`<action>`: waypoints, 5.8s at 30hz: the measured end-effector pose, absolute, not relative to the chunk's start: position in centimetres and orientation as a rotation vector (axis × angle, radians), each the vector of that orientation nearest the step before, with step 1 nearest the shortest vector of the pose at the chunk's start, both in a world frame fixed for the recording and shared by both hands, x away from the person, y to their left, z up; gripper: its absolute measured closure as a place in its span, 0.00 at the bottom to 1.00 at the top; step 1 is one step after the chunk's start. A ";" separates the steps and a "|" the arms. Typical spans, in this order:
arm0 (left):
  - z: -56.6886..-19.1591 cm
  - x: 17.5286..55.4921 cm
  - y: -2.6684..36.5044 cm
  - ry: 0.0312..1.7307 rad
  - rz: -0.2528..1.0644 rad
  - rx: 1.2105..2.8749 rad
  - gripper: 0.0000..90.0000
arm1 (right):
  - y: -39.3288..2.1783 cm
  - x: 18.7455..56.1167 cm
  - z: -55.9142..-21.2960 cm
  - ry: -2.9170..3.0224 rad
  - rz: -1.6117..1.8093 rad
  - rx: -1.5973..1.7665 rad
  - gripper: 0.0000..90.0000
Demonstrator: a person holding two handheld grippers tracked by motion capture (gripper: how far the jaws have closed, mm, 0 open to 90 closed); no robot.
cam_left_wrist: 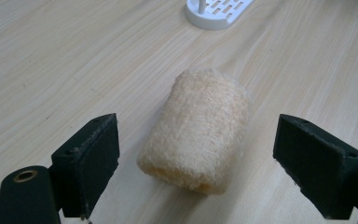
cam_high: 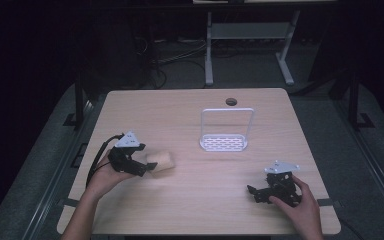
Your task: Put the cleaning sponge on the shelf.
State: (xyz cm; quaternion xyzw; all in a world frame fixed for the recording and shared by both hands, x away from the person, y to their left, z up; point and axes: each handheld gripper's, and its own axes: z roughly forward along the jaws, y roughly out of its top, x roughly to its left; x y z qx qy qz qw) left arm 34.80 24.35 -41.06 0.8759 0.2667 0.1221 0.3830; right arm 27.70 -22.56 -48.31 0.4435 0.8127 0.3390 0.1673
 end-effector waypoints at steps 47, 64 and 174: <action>-43.6 37.2 20.9 0.578 0.225 2.385 0.15 | -22.6 27.7 -48.3 2.312 0.965 1.262 0.00; -44.8 37.6 20.5 0.585 0.200 2.444 0.15 | -22.6 27.7 -48.3 2.312 0.965 1.261 0.00; -41.5 36.7 12.6 0.563 0.161 2.282 0.30 | -22.6 27.7 -48.3 2.313 0.964 1.261 0.00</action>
